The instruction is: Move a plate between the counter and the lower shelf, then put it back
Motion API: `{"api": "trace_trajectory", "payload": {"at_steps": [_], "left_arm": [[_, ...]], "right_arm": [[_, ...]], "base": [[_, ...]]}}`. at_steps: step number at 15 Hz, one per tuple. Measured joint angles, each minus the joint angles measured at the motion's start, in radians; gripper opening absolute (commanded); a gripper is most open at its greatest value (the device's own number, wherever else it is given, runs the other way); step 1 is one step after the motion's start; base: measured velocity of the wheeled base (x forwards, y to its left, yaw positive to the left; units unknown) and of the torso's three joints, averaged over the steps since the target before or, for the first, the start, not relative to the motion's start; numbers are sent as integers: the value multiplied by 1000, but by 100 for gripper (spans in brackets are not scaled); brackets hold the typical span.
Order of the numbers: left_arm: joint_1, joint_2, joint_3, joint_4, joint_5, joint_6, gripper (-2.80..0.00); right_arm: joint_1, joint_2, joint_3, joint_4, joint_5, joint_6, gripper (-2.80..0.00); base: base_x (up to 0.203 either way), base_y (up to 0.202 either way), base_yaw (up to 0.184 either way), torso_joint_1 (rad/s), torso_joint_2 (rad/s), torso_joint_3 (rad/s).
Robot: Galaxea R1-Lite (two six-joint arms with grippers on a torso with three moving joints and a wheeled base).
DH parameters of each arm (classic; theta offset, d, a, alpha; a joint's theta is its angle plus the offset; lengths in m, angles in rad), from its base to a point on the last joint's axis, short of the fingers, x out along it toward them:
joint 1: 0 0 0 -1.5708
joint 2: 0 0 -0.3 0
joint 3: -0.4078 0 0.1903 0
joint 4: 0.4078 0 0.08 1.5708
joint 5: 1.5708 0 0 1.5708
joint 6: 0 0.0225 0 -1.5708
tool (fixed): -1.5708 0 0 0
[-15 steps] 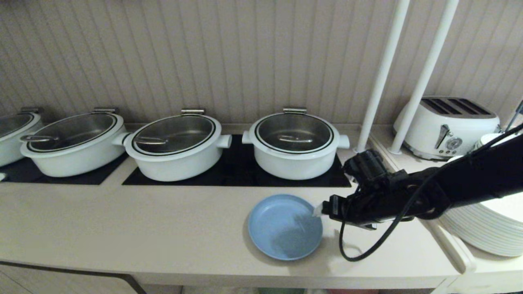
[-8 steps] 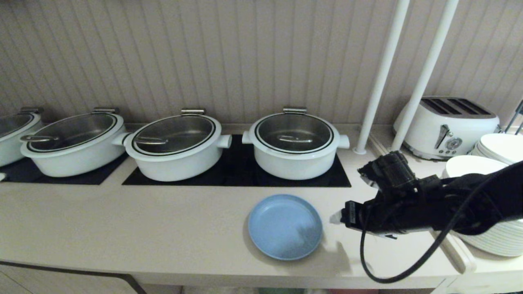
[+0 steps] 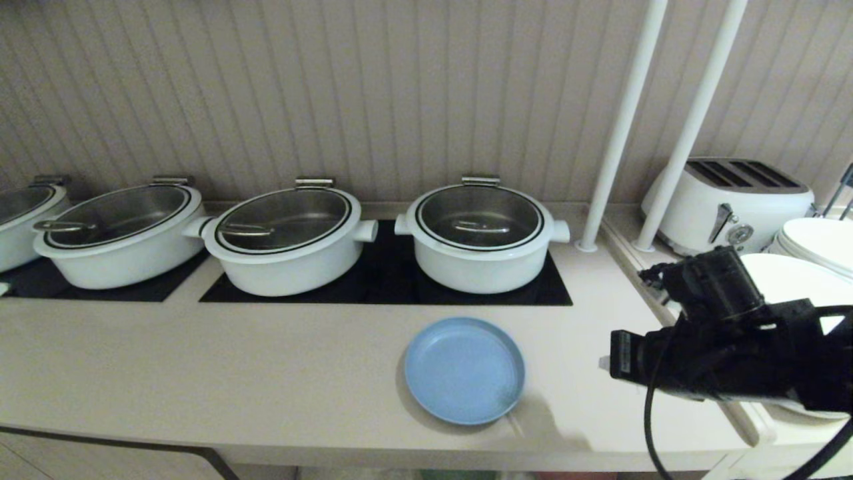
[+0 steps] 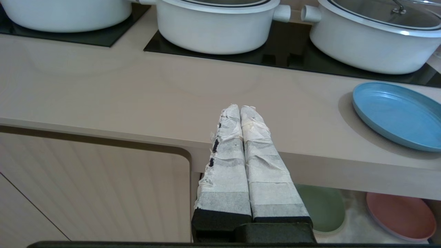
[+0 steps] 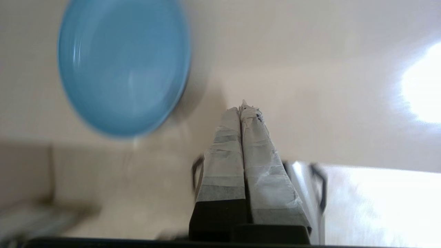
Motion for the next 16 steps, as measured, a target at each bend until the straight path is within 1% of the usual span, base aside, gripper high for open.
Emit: {"api": "trace_trajectory", "payload": {"at_steps": [1, 2, 5, 7, 11, 13, 16], "left_arm": [[0, 0, 0, 0, 0, 0, -280], [0, 0, 0, 0, 0, 0, -280], [0, 0, 0, 0, 0, 0, -280], [0, 0, 0, 0, 0, 0, -280], [0, 0, 0, 0, 0, 0, -280], [0, 0, 0, 0, 0, 0, -280], [0, 0, 0, 0, 0, 0, -280]], "right_arm": [[-4, -22, 16, -17, -39, -7, -280], [-11, -45, 35, -21, -59, -31, -280], [-84, -115, 112, -95, -70, -152, -280], [-150, -161, 171, -178, -70, -229, -280], [-300, -269, 298, -274, -64, -401, -280], [-366, -335, 351, -295, -58, -465, -280], [-441, -474, 462, -310, -15, -558, -280]], "base": [[0, 0, 0, 0, 0, 0], [0, 0, 0, 0, 0, 0], [0, 0, 0, 0, 0, 0], [0, 0, 0, 0, 0, 0], [0, 0, 0, 0, 0, 0], [0, 0, 0, 0, 0, 0], [0, 0, 0, 0, 0, 0]]}}
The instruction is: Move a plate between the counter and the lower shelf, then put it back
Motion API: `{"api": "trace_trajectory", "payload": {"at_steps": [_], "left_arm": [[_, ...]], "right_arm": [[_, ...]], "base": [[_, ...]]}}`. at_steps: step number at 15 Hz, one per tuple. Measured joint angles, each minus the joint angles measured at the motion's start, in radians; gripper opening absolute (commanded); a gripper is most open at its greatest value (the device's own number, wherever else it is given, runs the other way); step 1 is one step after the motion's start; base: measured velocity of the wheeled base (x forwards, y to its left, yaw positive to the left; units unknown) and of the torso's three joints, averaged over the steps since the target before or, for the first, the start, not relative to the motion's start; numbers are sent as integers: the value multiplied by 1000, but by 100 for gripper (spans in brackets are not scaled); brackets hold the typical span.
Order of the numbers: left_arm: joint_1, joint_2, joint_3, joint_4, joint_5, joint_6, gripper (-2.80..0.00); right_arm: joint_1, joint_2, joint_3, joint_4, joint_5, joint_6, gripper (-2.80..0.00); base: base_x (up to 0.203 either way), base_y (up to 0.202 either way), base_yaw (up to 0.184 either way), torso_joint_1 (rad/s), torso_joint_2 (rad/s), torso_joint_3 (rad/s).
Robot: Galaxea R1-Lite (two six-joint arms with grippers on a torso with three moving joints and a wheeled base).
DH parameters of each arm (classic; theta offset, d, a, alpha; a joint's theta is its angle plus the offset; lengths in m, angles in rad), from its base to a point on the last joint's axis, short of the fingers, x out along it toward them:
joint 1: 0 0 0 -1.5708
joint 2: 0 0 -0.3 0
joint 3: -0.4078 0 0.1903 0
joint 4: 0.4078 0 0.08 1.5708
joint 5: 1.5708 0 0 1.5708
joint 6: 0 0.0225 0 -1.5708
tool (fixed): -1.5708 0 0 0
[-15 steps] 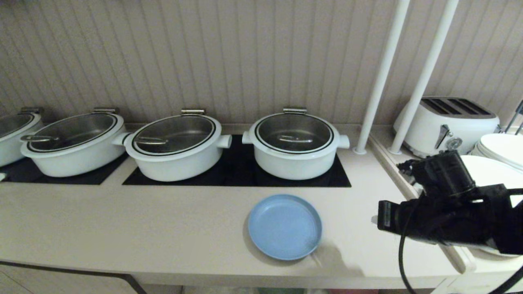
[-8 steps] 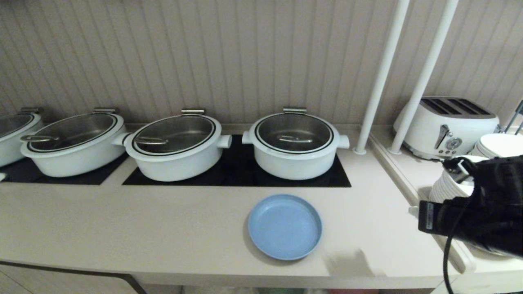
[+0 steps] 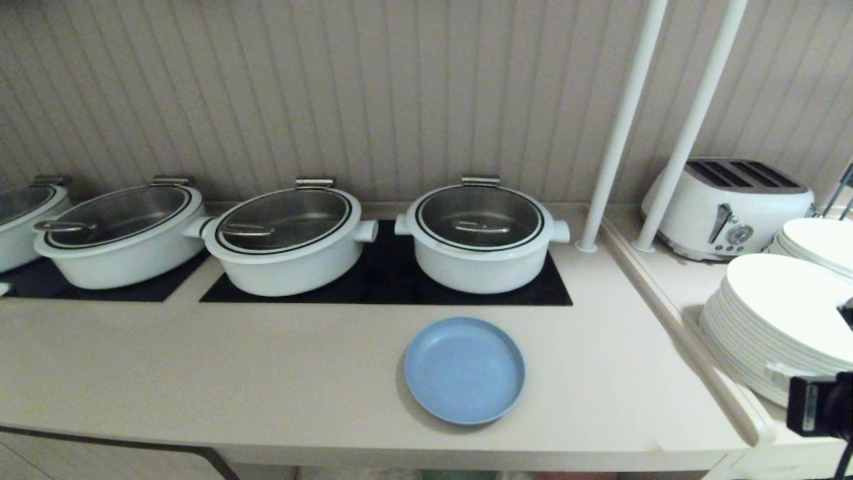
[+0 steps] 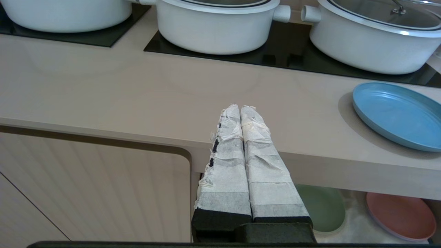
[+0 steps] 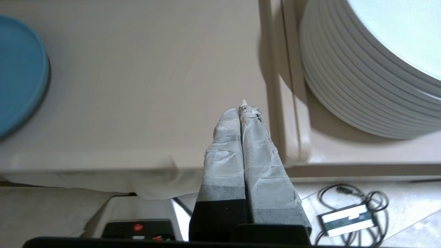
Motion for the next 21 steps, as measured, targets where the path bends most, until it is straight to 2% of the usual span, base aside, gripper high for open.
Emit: {"api": "trace_trajectory", "payload": {"at_steps": [3, 5, 9, 11, 16, 21], "left_arm": [[0, 0, 0, 0, 0, 0, -280], [0, 0, 0, 0, 0, 0, -280], [0, 0, 0, 0, 0, 0, -280], [0, 0, 0, 0, 0, 0, -280], [0, 0, 0, 0, 0, 0, -280], [0, 0, 0, 0, 0, 0, -280]], "right_arm": [[-39, -161, 97, -15, 23, -80, -280], [-55, -278, 138, -14, 53, -102, -280], [-64, -530, 235, 2, 74, -111, -280], [-64, -666, 260, 55, 68, -113, -280], [-22, -936, 275, 155, 10, -132, -280], [-4, -1126, 277, 230, 69, -92, -280]], "base": [[0, 0, 0, 0, 0, 0], [0, 0, 0, 0, 0, 0], [0, 0, 0, 0, 0, 0], [0, 0, 0, 0, 0, 0], [0, 0, 0, 0, 0, 0], [0, 0, 0, 0, 0, 0]]}}
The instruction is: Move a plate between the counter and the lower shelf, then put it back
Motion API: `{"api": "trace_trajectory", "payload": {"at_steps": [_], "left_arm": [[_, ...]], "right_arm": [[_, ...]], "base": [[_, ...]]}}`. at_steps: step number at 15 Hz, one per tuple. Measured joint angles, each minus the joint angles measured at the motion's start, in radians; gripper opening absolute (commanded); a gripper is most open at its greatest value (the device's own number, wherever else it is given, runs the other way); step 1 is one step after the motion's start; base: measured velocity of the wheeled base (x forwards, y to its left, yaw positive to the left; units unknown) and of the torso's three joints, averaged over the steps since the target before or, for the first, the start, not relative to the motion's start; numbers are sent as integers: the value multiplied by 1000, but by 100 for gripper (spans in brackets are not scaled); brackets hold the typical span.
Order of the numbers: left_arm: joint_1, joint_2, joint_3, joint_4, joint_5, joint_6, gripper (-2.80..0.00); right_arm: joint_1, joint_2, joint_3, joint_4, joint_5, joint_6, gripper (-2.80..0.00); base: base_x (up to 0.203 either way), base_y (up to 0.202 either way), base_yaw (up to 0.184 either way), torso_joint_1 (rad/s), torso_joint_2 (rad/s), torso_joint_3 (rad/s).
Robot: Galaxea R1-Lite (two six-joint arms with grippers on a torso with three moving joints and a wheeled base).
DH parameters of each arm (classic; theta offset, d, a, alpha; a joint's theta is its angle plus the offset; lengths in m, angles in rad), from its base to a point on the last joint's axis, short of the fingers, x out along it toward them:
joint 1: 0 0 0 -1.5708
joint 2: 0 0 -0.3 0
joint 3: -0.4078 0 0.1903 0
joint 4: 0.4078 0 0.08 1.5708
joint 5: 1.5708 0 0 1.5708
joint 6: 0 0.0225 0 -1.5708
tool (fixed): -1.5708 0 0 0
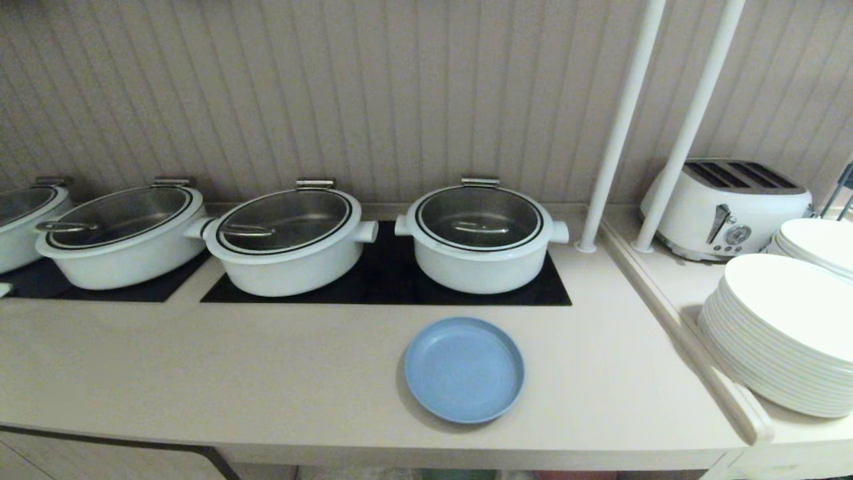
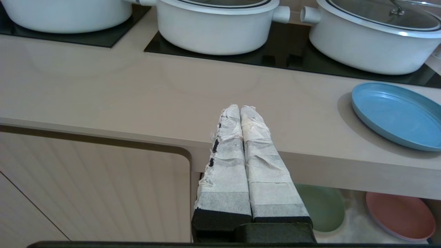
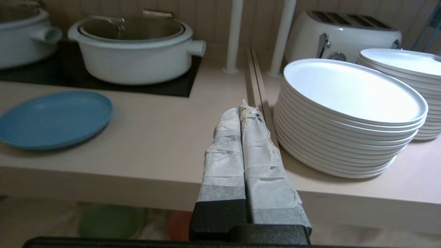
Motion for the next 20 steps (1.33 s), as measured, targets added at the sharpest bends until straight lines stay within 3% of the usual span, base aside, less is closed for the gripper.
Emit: {"api": "trace_trajectory", "payload": {"at_steps": [20], "left_arm": [[0, 0, 0, 0, 1, 0, -280]], "right_arm": [[1, -37, 0, 5, -3, 24, -280]], "base": [[0, 0, 0, 0, 0, 0]]}}
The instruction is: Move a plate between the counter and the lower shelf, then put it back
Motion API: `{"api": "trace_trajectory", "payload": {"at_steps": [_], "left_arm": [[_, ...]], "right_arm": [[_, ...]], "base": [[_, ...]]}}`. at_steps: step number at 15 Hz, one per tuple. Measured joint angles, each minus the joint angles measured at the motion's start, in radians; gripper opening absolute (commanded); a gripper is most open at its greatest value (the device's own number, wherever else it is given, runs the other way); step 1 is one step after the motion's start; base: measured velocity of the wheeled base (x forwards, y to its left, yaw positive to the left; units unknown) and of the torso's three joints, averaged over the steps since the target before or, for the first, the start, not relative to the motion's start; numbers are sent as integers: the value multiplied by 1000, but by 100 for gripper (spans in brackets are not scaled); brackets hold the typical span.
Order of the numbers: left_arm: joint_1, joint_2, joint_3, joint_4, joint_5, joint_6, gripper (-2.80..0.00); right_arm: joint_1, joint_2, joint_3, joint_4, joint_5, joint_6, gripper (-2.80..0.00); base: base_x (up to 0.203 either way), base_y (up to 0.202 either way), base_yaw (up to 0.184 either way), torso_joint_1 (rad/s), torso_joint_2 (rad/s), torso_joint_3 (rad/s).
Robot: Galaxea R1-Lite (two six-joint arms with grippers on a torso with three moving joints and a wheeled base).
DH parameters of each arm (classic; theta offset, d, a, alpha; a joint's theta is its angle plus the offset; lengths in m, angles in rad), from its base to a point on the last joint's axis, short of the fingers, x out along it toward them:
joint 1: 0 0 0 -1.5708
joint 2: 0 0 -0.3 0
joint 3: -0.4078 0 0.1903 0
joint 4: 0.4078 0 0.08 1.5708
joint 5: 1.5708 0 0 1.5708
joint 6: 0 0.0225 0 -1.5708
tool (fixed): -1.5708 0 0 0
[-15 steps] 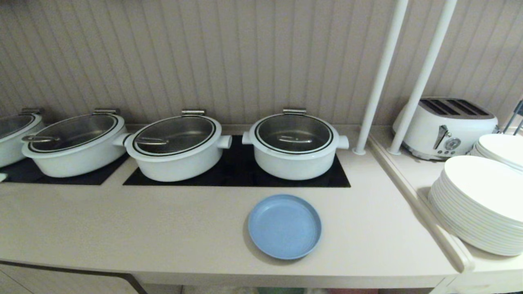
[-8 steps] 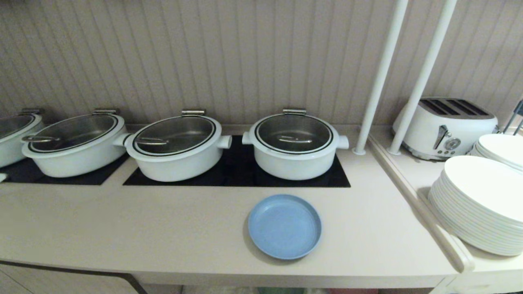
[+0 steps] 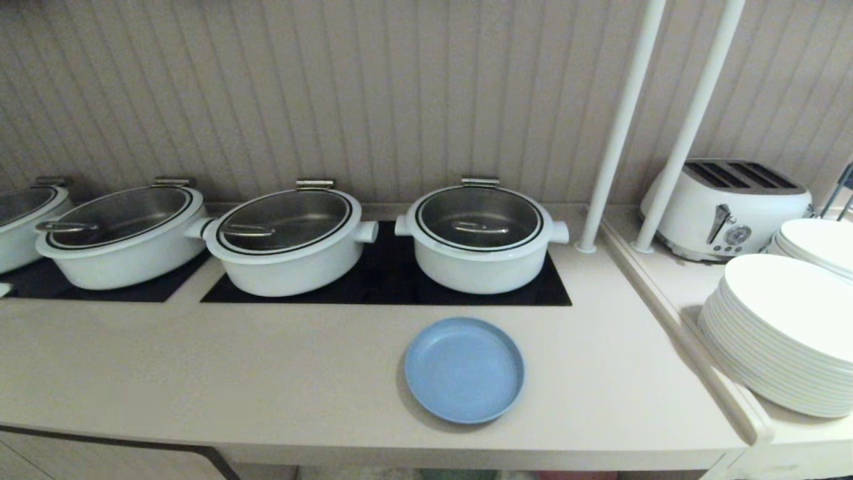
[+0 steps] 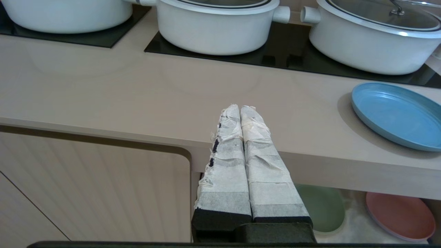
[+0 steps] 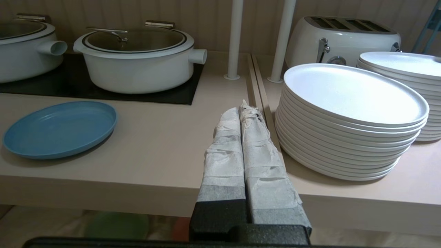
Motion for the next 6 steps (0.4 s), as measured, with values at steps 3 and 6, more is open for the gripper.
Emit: {"api": "trace_trajectory", "payload": {"at_steps": [3, 6], "left_arm": [[0, 0, 0, 0, -1, 0, -280], [0, 0, 0, 0, 0, 0, -280]], "right_arm": [[0, 0, 0, -1, 1, 0, -280], [0, 0, 0, -1, 1, 11, -280]], "base": [[0, 0, 0, 0, 0, 0], [0, 0, 0, 0, 0, 0]]}}
